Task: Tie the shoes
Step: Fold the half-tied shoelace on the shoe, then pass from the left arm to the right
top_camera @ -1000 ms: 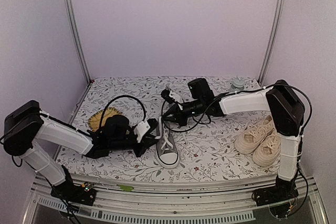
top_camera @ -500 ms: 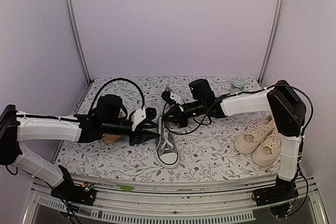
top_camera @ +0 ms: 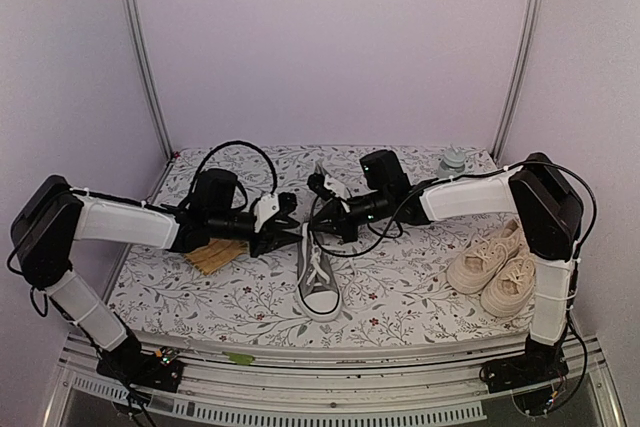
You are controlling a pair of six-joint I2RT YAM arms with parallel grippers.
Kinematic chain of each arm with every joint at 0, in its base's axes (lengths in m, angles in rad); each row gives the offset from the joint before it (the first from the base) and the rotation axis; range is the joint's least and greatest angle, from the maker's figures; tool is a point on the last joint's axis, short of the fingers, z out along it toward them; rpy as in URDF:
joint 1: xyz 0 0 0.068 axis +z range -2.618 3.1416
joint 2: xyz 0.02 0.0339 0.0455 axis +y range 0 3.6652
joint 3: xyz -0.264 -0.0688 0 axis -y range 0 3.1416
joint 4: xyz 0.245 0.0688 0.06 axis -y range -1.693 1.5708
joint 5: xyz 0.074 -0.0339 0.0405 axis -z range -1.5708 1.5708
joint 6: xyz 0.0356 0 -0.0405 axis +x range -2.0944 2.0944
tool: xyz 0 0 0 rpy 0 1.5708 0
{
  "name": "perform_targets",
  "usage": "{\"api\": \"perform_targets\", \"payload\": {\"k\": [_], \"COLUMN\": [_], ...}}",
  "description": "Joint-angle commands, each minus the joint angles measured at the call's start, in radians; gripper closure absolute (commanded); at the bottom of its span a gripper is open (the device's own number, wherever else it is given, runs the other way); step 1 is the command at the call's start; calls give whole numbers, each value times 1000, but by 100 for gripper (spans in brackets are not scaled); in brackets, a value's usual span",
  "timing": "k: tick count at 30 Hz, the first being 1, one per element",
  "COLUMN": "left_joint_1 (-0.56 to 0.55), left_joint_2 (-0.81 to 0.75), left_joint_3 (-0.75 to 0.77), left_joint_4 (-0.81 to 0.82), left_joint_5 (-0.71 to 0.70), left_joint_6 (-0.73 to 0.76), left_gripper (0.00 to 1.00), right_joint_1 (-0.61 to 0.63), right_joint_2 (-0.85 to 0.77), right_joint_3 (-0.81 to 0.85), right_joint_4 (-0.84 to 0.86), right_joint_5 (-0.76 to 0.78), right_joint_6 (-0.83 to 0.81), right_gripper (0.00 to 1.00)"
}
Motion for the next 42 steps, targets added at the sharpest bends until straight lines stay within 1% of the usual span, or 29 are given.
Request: {"api": "perform_targets", "payload": {"k": [1, 4, 8, 16, 18, 20, 21, 23, 25, 29, 31, 32, 34, 36, 38, 42], "left_joint_1": [5, 5, 5, 1, -1, -4, -5, -5, -5, -12, -21, -29, -45, -55, -58, -66], "left_joint_2": [29, 49, 61, 77, 82, 84, 84, 82, 75, 61, 58, 58, 62, 67, 69, 71], "left_joint_3": [40, 53, 62, 74, 77, 76, 75, 70, 55, -9, -52, -69, -96, -107, -115, -123], "left_joint_4": [64, 73, 78, 68, 63, 61, 61, 65, 106, 280, 373, 410, 453, 464, 478, 497], "left_joint_5": [33, 8, 8, 35, 39, 40, 38, 35, 12, -83, -94, -90, -91, -107, -118, -113], "left_joint_6": [36, 36, 41, 34, 29, 24, 20, 3, -43, -238, -320, -347, -380, -406, -429, -444], "left_gripper": [68, 69, 72, 86, 91, 99, 100, 100, 100, 100, 100, 100, 100, 100, 100, 100], "right_joint_1": [-2, -3, -2, -2, -3, -3, -2, -2, -3, -4, -2, 1, 13, 26, 33, 35], "right_joint_2": [-41, -40, -42, -40, -40, -42, -42, -44, -52, -78, -89, -93, -92, -81, -60, -6], "right_joint_3": [-11, -10, -9, -6, -5, -7, -7, -9, -18, -67, -97, -115, -155, -167, -157, -120], "right_joint_4": [25, 25, 24, 24, 24, 24, 23, 19, 11, 14, 39, 61, 122, 159, 178, 182], "right_joint_5": [-25, -25, -29, -39, -36, -35, -35, -27, -4, 46, 51, 56, 62, 76, 102, 100], "right_joint_6": [-5, -12, -15, -16, -17, -19, -20, -21, -21, -22, 9, 28, 90, 117, 142, 190], "right_gripper": [99, 99, 99, 99, 99, 99, 99, 95, 86, 63, 57, 55, 54, 54, 54, 54]}}
